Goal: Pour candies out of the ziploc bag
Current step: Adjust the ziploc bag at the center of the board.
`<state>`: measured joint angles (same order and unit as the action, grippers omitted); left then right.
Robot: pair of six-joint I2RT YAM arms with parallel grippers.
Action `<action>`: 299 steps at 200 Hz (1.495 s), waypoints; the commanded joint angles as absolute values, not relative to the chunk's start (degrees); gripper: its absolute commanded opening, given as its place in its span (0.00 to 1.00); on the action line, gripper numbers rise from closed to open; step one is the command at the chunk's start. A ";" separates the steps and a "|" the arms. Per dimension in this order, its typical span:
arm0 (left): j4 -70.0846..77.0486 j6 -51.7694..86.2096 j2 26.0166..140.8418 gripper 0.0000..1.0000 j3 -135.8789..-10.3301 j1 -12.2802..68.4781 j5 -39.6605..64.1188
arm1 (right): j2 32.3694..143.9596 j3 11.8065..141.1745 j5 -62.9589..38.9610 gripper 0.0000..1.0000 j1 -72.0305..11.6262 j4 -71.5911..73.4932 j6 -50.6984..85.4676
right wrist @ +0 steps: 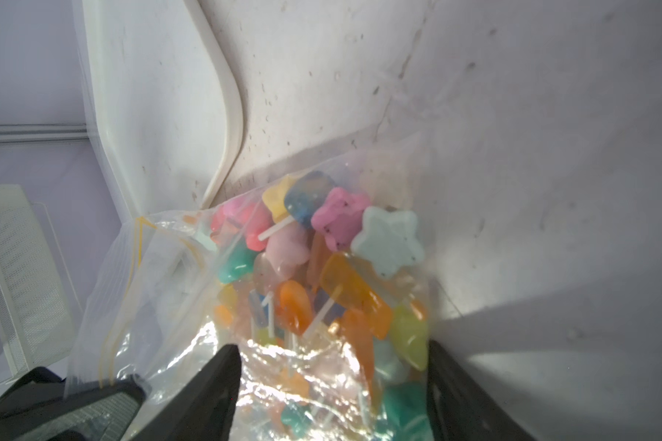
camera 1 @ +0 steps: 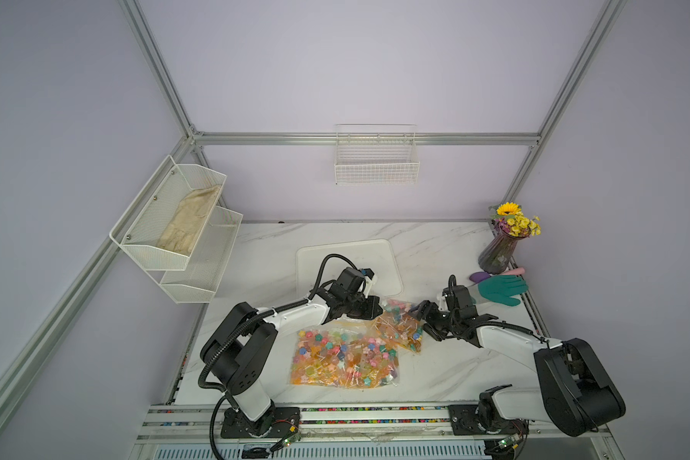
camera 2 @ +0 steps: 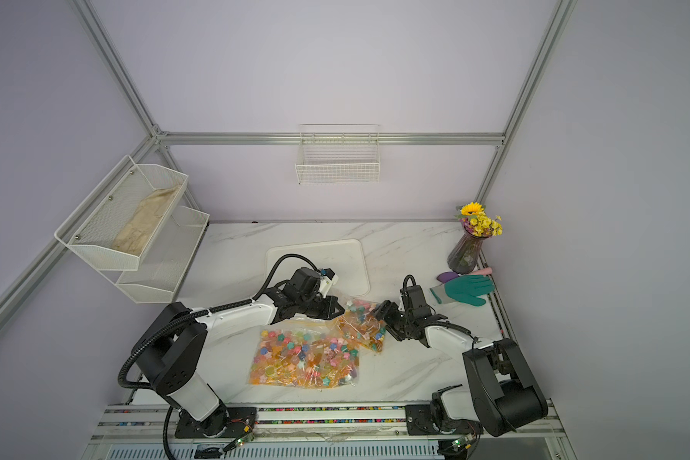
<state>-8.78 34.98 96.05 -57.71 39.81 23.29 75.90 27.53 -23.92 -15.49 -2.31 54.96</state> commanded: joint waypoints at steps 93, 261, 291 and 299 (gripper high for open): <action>-4.74 35.14 99.45 0.57 -64.65 40.19 20.08 | 74.38 30.41 -15.65 0.80 -14.85 -6.16 58.47; -1.40 34.01 108.59 0.55 -72.74 35.51 18.83 | 83.73 35.38 -15.03 0.80 -10.52 -6.81 54.38; -1.66 33.76 110.18 0.52 -74.43 35.33 19.47 | 84.84 35.92 -15.32 0.79 -10.49 -6.29 54.02; -1.77 33.83 110.69 0.52 -74.85 35.24 19.59 | 84.86 35.95 -15.34 0.79 -10.52 -6.22 53.97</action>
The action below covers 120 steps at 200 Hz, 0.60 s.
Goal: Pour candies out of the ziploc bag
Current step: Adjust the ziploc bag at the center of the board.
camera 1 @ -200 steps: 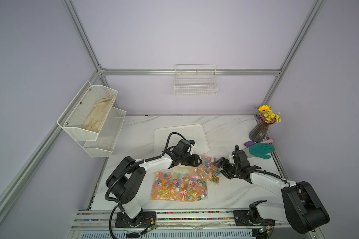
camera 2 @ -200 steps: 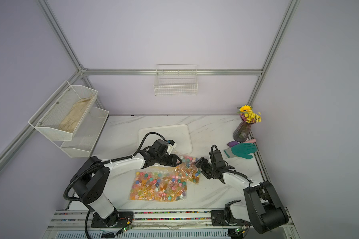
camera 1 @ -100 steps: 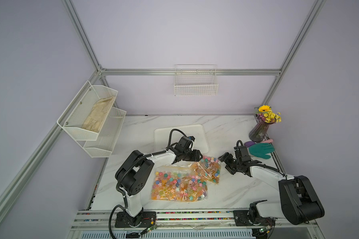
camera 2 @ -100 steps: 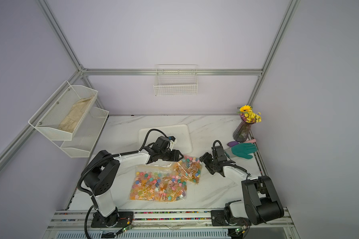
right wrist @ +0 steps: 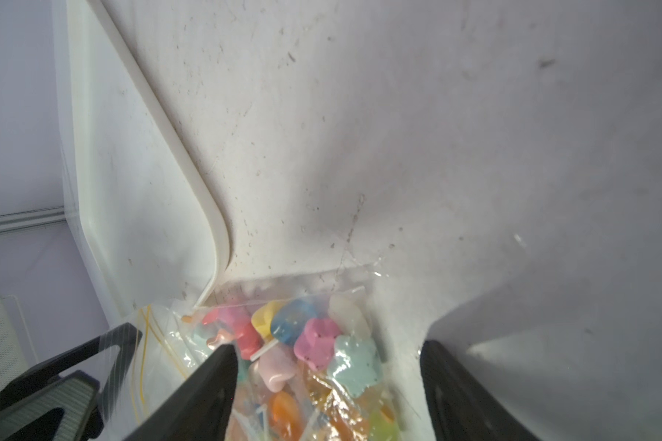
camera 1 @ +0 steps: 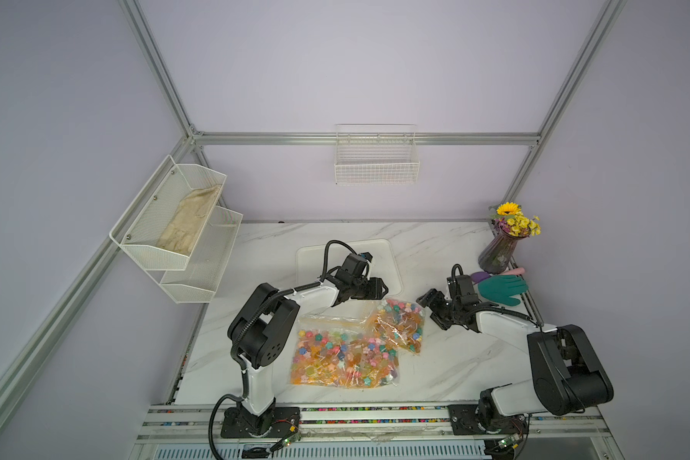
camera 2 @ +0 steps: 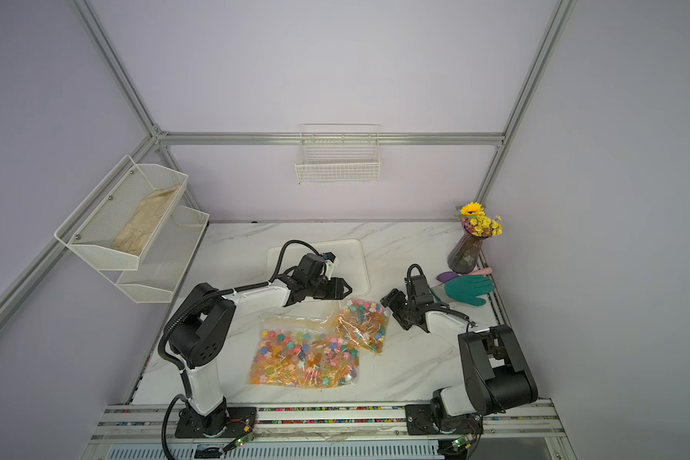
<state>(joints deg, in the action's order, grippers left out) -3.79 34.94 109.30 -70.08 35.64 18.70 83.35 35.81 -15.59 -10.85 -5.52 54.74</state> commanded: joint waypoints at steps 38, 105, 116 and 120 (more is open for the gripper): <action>-2.92 33.79 111.80 0.51 -75.59 35.07 20.26 | 84.78 35.91 -15.25 0.79 -10.47 -6.28 54.03; -10.12 32.42 109.70 0.53 -74.59 35.00 18.03 | 84.55 35.42 -14.88 0.79 -10.50 -6.06 54.06; -10.93 32.39 109.71 0.53 -74.86 34.99 17.76 | 84.54 35.31 -14.85 0.79 -10.51 -5.98 54.06; -11.06 32.43 109.73 0.53 -74.93 34.96 17.69 | 84.47 35.25 -14.85 0.78 -10.48 -5.98 54.05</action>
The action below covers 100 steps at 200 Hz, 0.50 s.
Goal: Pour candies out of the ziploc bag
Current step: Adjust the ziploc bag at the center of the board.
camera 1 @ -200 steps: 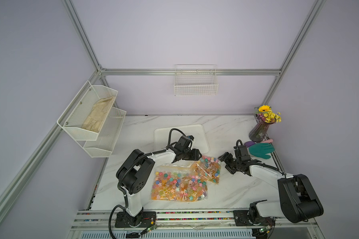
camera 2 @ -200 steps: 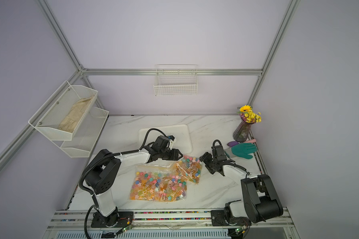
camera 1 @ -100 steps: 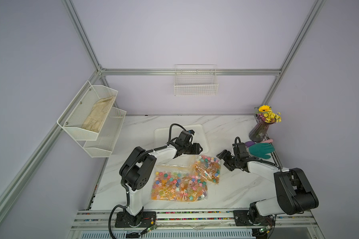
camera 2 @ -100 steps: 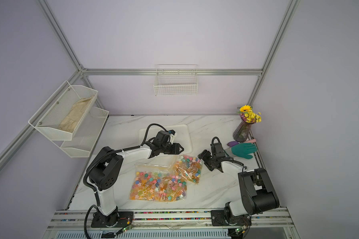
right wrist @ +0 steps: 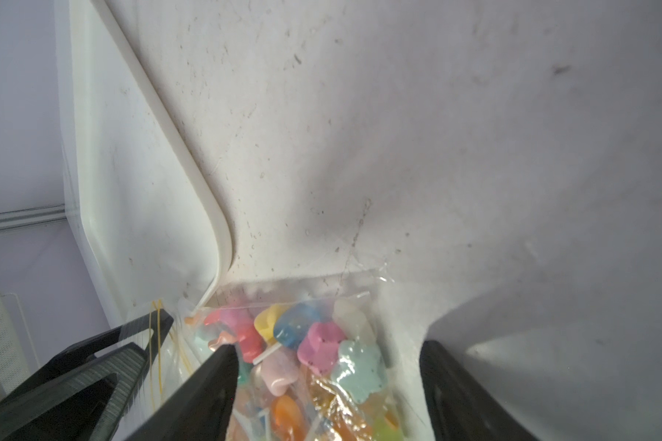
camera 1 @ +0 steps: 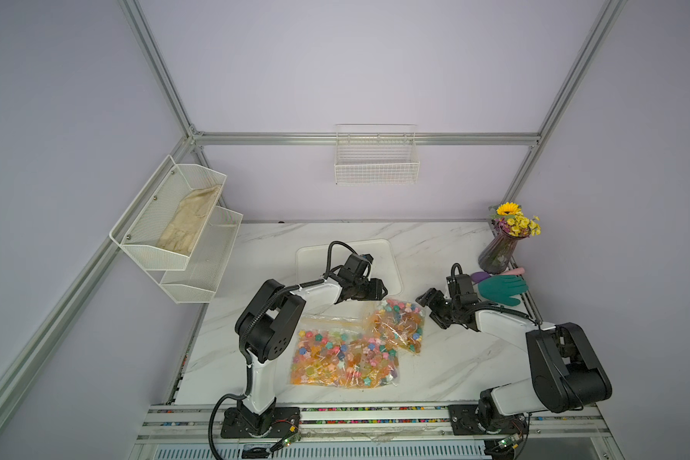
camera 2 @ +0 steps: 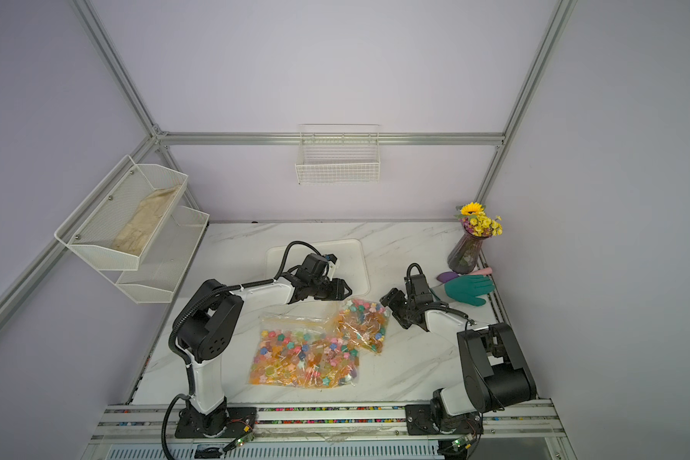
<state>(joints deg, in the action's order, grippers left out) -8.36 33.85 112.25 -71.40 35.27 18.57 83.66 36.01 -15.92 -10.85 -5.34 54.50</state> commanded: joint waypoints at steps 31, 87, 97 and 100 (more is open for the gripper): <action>-11.23 32.50 111.01 0.52 -76.45 35.03 17.45 | 84.41 35.05 -14.85 0.78 -10.50 -5.86 54.06; -11.61 32.26 114.44 0.37 -80.76 34.98 18.45 | 84.20 34.72 -14.77 0.78 -10.50 -5.82 54.08; -12.06 32.00 114.89 0.34 -81.29 34.98 18.51 | 84.20 34.76 -14.77 0.78 -10.48 -5.81 54.08; -12.12 31.94 115.00 0.34 -81.40 35.05 18.54 | 84.20 34.87 -14.81 0.78 -10.48 -5.82 54.10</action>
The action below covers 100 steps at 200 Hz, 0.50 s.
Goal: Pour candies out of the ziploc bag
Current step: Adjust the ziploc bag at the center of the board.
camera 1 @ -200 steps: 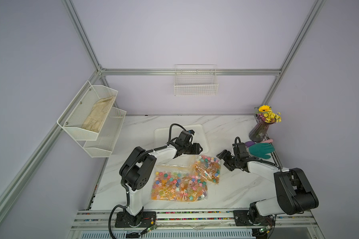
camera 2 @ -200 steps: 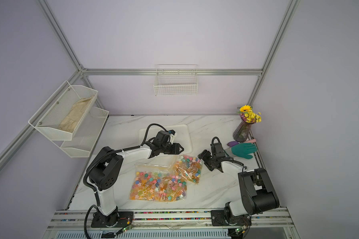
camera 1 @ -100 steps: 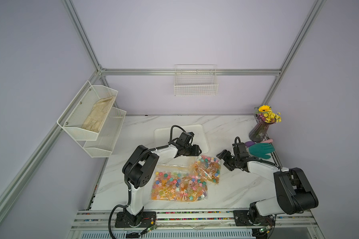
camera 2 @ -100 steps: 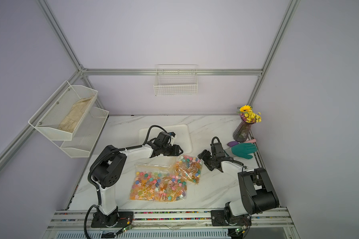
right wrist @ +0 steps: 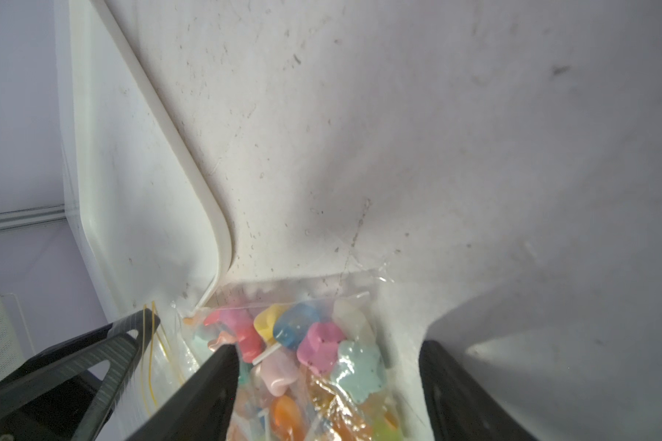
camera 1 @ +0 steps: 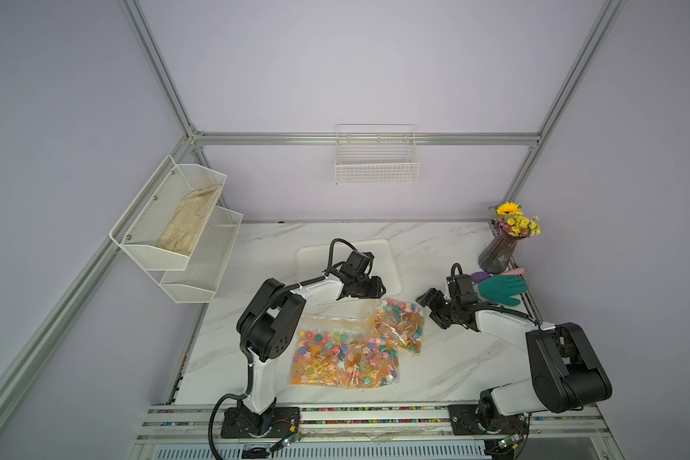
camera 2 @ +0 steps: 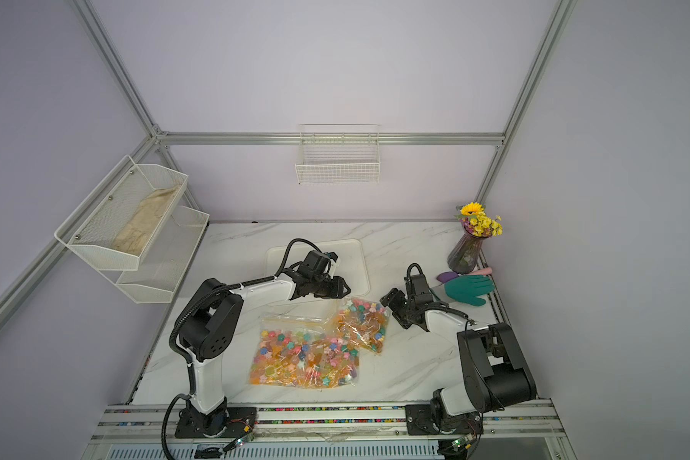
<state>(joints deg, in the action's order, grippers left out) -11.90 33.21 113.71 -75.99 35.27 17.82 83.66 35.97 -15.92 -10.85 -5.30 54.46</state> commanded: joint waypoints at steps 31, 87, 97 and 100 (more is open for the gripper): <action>-13.00 31.73 115.23 0.32 -81.58 34.98 18.32 | 84.06 34.89 -14.65 0.78 -10.37 -5.89 54.07; -17.34 30.50 114.27 0.40 -81.90 34.88 15.87 | 84.12 34.63 -14.59 0.78 -10.35 -5.71 53.96; -17.50 30.37 114.44 0.39 -81.91 34.88 15.80 | 84.13 34.54 -14.61 0.78 -10.32 -5.62 53.98; -17.63 30.34 114.52 0.39 -81.96 34.89 15.80 | 84.16 34.54 -14.64 0.78 -10.31 -5.62 53.97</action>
